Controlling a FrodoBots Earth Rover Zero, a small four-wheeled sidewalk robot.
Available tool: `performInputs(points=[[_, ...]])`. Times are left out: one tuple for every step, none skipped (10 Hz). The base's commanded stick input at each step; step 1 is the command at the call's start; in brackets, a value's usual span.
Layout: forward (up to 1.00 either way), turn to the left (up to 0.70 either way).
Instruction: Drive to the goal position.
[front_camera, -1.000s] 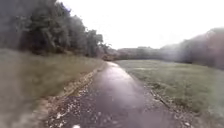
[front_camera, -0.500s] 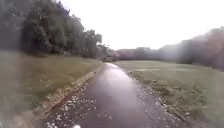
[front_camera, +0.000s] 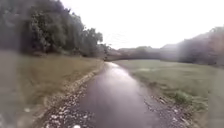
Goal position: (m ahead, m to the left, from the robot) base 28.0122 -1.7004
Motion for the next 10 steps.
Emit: performInputs(points=[[0.85, 0.0], [0.85, 0.0], [0.85, 0.0], [0.85, 0.0], [0.85, 0.0], [0.85, 0.0], [0.85, 0.0], [0.85, 0.0], [0.85, 0.0], [0.85, 0.0]])
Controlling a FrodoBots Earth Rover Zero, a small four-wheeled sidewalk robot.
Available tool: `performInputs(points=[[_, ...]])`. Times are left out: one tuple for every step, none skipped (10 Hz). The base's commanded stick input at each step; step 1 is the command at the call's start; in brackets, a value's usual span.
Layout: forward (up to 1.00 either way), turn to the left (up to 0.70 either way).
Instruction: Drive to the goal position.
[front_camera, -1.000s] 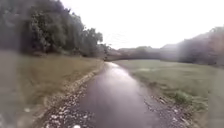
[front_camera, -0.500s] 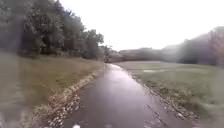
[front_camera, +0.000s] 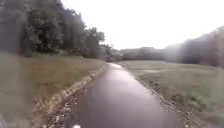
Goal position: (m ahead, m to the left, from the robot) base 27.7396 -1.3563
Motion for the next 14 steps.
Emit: performInputs(points=[[0.85, 0.0], [0.85, 0.0], [0.85, 0.0], [0.85, 0.0], [0.85, 0.0], [0.85, 0.0], [0.85, 0.0], [0.85, 0.0], [0.85, 0.0], [0.85, 0.0], [0.85, -0.03], [0.85, -0.23], [0.85, -0.31], [0.85, -0.19]])
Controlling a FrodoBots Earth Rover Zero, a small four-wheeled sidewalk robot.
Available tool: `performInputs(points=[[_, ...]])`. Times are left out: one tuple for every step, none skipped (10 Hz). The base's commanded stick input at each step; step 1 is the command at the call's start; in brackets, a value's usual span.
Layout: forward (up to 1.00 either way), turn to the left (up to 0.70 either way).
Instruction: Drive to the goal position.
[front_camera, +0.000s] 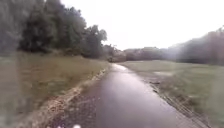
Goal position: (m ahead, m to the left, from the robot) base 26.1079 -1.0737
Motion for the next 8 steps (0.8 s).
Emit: performInputs(points=[[0.85, 0.0], [0.85, 0.0], [0.85, 0.0], [0.85, 0.0], [0.85, 0.0], [0.85, 0.0], [0.85, 0.0], [0.85, 0.0]])
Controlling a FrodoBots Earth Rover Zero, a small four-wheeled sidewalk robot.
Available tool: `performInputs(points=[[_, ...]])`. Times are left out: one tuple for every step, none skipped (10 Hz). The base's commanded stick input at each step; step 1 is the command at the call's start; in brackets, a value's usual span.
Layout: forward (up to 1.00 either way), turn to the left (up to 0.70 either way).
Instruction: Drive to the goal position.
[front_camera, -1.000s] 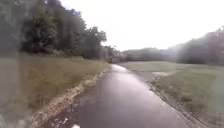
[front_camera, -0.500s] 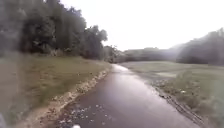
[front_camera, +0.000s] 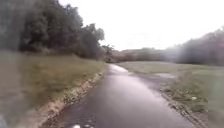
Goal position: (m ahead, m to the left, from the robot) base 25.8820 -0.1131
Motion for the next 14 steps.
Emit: performInputs(points=[[0.85, 0.0], [0.85, 0.0], [0.85, 0.0], [0.85, -0.02], [0.85, -0.17], [0.85, -0.27], [0.85, -0.34], [0.85, -0.34], [0.85, -0.27], [0.85, -0.12], [0.85, -0.05], [0.85, 0.0], [0.85, 0.0], [0.85, 0.0]])
